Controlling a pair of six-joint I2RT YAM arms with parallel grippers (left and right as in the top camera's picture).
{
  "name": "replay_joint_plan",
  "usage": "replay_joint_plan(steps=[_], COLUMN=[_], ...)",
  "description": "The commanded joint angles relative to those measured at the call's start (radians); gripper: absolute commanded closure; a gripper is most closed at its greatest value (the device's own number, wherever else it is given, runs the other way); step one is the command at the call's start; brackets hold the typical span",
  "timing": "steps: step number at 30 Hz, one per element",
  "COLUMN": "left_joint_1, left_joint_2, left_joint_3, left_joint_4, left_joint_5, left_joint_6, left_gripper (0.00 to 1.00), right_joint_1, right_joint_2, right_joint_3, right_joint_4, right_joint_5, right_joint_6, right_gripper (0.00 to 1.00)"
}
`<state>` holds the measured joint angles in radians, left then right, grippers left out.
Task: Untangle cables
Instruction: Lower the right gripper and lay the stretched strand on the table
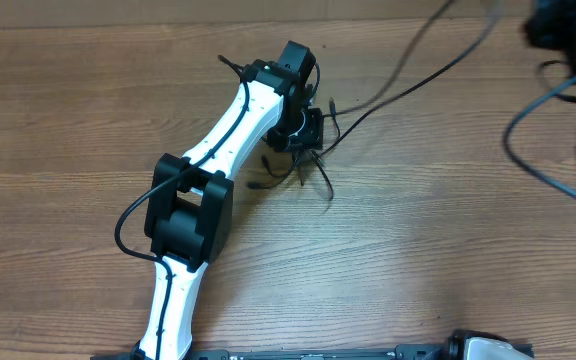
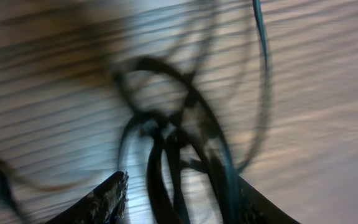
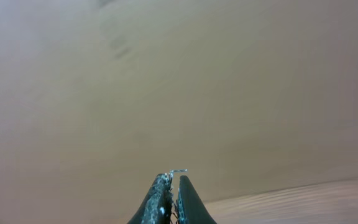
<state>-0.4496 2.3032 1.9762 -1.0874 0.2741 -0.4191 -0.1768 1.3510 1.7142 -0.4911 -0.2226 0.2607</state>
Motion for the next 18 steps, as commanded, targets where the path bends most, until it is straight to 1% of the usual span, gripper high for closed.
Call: replay_joint_plan(steps=[1,3,5,7,8,9,10,11,12,14,16,17,18], left_joint_1=[0.006,0.006,0.006,0.006,0.006,0.005,0.005,0.005,0.005,0.005,0.005,0.005,0.005], left_joint_2=[0.02,0.02,0.02,0.02,0.02,0.02,0.02,0.02,0.02,0.02,0.02,0.02,0.02], left_joint_3=[-0.006,-0.006,-0.006,-0.006,-0.006,-0.006,-0.006,-0.006,-0.006,-0.006,-0.006,-0.006,-0.006], left_joint_4=[-0.018,-0.031,-0.038,-0.038,-0.037,-0.037,-0.037,-0.038,-0.039,-0.042,-0.043,-0.043,-0.043], left_joint_5=[-0.158,-0.182,-0.18,-0.174,-0.17,-0.17,-0.17,-0.17,-0.17,-0.17,-0.17,-0.17,-0.17], left_joint_6=[-0.003,-0.003,-0.004,-0.004,-0.004,-0.004,-0.004,-0.004,-0.004,-0.004,-0.004,-0.004,-0.004], left_gripper=[0.48,0.48,0.48,0.62,0.68,0.72,0.73,0.73,0.74,0.75,0.79,0.8,0.8], right_joint_1=[-0.09,-0.139,-0.164,-0.179,-0.178,-0.176,-0.173,-0.172,-0.171,-0.17,-0.17,-0.17,-0.17], right_joint_2=[-0.037,-0.035,-0.032,-0.026,-0.019,-0.008,0.0,0.009,0.018,0.036,0.057,0.071,0.086], right_joint_3=[0.048,0.048,0.048,0.048,0.048,0.047,0.047,0.047,0.047,0.047,0.046,0.045,0.04], right_joint_4=[0.001,-0.001,-0.008,-0.046,-0.091,-0.161,-0.201,-0.241,-0.282,-0.365,-0.463,-0.511,-0.556], right_joint_5=[0.114,0.211,0.256,0.254,0.245,0.188,0.134,0.076,0.021,-0.081,-0.174,-0.213,-0.246], right_joint_6=[-0.012,-0.076,-0.117,-0.132,-0.132,-0.13,-0.123,-0.11,-0.095,-0.07,-0.066,-0.058,-0.046], right_gripper=[0.96,0.96,0.96,0.96,0.96,0.96,0.95,0.89,0.8,0.71,0.67,0.62,0.59])
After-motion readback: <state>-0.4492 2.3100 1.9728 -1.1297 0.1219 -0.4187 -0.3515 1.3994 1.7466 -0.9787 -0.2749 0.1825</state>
